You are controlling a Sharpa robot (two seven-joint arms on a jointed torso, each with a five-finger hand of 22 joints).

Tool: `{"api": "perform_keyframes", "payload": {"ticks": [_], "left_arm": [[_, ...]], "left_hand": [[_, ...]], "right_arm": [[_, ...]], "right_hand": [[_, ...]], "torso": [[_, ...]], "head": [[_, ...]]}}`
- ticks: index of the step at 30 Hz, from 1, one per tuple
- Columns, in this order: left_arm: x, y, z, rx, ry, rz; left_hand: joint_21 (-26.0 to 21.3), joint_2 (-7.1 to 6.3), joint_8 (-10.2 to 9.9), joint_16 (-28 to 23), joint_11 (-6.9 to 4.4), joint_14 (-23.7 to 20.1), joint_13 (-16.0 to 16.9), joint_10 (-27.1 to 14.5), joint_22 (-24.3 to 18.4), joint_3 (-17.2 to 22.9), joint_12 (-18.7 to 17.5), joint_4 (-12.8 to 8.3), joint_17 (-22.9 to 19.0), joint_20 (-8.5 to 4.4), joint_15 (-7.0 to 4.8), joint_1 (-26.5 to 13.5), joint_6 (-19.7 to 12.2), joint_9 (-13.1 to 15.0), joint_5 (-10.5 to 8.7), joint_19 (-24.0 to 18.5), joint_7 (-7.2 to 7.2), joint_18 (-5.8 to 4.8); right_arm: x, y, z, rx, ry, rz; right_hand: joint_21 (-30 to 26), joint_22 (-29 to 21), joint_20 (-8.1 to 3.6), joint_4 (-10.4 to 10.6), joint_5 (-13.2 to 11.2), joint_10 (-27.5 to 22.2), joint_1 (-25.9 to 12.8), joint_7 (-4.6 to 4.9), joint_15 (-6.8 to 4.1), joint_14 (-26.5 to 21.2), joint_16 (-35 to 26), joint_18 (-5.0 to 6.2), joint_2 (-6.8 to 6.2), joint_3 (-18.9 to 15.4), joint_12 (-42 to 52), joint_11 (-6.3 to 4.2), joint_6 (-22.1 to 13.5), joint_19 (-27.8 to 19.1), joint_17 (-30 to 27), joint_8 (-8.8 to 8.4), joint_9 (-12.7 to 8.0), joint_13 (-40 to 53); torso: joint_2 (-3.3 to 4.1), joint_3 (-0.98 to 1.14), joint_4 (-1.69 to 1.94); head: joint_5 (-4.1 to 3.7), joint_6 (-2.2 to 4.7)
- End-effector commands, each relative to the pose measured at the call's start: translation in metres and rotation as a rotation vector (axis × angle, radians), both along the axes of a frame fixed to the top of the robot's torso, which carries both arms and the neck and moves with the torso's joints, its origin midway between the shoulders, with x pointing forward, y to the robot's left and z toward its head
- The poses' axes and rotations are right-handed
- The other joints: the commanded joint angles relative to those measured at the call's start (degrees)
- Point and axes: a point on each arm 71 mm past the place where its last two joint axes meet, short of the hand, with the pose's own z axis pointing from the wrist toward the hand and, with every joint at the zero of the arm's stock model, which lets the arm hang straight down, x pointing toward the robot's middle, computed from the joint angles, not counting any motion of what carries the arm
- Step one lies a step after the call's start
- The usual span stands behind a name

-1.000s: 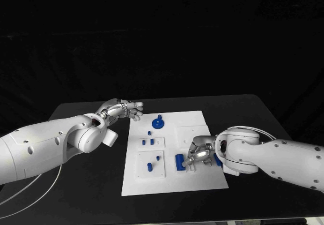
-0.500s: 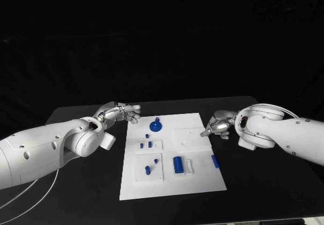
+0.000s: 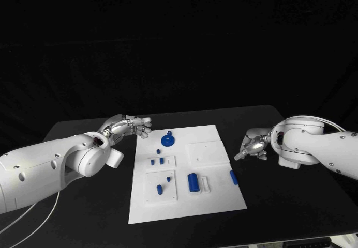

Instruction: Assemble the parts on the task board

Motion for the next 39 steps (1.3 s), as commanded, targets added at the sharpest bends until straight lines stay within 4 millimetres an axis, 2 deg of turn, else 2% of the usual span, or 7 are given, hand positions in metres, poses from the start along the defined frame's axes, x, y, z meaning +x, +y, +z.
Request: {"api": "perform_keyframes", "payload": {"ticks": [1,9,15,20,27,36,39], "left_arm": [[0.0,-0.002,0.001,-0.012,-0.008,-0.014],[0.0,-0.002,0.001,-0.011,-0.006,-0.014],[0.0,-0.001,0.001,-0.011,-0.006,-0.014],[0.0,-0.001,0.001,-0.01,-0.005,-0.015],[0.0,-0.001,0.0,-0.01,-0.003,-0.017],[0.0,0.0,0.0,-0.009,-0.001,-0.015],[0.0,0.0,0.0,-0.009,-0.001,-0.015]], "left_hand": [[-0.4,0.72,-0.1,-0.3,0.17,0.5,-0.1,0.4,0.1,-0.1,-0.2,-0.4,0.1,-0.26,-0.14,0.0,-0.4,-0.1,0.08,0.1,0.13,0.84],[-0.4,0.72,-0.1,-0.3,0.17,0.5,-0.1,0.4,0.1,-0.2,-0.2,-0.4,0.1,-0.26,-0.15,0.0,-0.3,-0.1,0.07,0.1,0.13,0.83],[-0.4,0.73,-0.1,-0.3,0.17,0.5,-0.1,0.4,0.1,-0.2,-0.2,-0.4,0.1,-0.26,-0.14,0.0,-0.3,-0.1,0.07,0.1,0.13,0.83],[-0.4,0.74,-0.1,-0.3,0.17,0.5,-0.1,0.4,0.1,-0.2,-0.2,-0.4,0.1,-0.26,-0.14,0.0,-0.3,-0.1,0.07,0.2,0.13,0.83],[-0.4,0.77,-0.1,-0.3,0.18,0.5,-0.1,0.4,0.1,-0.2,-0.2,-0.4,0.2,-0.26,-0.14,0.0,-0.3,-0.1,0.07,0.2,0.13,0.83],[-0.5,0.79,-0.1,-0.4,0.18,0.5,-0.1,0.4,0.1,-0.2,-0.2,-0.4,0.2,-0.26,-0.14,0.0,-0.4,-0.1,0.07,0.2,0.13,0.82],[-0.5,0.8,-0.1,-0.4,0.18,0.5,-0.1,0.4,0.1,-0.2,-0.2,-0.4,0.2,-0.26,-0.14,-0.1,-0.4,-0.1,0.07,0.2,0.14,0.82]], "right_arm": [[-0.006,0.001,-0.006,-0.009,0.068,-0.006],[-0.017,0.009,-0.031,-0.017,0.105,0.016],[-0.02,0.015,-0.039,-0.028,0.099,0.037],[-0.024,0.021,-0.046,-0.024,0.119,0.054],[-0.026,0.024,-0.053,-0.026,0.139,0.062],[-0.027,0.026,-0.061,-0.028,0.146,0.06],[-0.027,0.028,-0.063,-0.028,0.144,0.062]], "right_hand": [[0.2,0.9,0.27,0.5,-0.2,-0.1,-0.3,0.17,-0.06,0.0,-0.3,0.77,-0.66,0.0,-0.4,0.15,-0.2,0.0,0.0,0.02,0.0,-0.1],[0.2,0.9,0.49,2.3,-0.2,-0.1,-1.4,0.32,0.09,0.0,-0.5,0.77,-0.75,0.1,-0.6,0.29,-0.6,-0.2,0.0,-0.29,0.0,-0.2],[0.2,0.9,0.56,3.1,-0.2,-0.2,-2.3,0.37,0.13,-0.1,-0.5,0.75,-1.08,-0.4,-0.6,0.35,-0.7,-0.3,0.0,-0.38,0.0,-0.2],[0.2,0.9,0.54,3.3,-0.2,-0.1,-2.4,0.36,0.13,-0.1,-0.5,0.77,-1.13,-0.4,-0.6,0.34,-0.7,-0.3,0.0,-0.39,0.0,-0.2],[0.2,0.9,0.48,3.3,-0.2,-0.1,-2.2,0.33,0.1,0.0,-0.5,0.77,-0.98,-0.4,-0.6,0.3,-0.6,-0.3,0.0,-0.36,0.0,-0.2],[0.3,1.0,0.43,2.4,-0.2,-0.1,-0.7,0.27,0.05,0.0,-0.6,0.77,0.37,-0.6,-0.6,0.24,-0.4,-0.4,0.0,-0.3,0.1,-0.1],[0.4,1.0,0.39,1.4,-0.2,-0.1,0.6,0.2,-0.01,0.0,-0.6,0.77,1.88,-0.3,-0.6,0.18,-0.2,-0.5,0.1,-0.23,0.2,-0.1]], "torso": [[-0.01,-0.07,0.02],[0.07,0.02,0.12],[0.03,-0.03,0.11],[0.05,0.02,0.1],[0.02,-0.05,0.1],[0.0,-0.08,0.14],[0.0,-0.06,0.15]], "head": [[-0.28,0.04],[0.04,-0.28],[0.14,-0.51],[0.2,-0.73],[0.12,-0.9],[0.15,-1.08],[0.23,-1.09]]}}
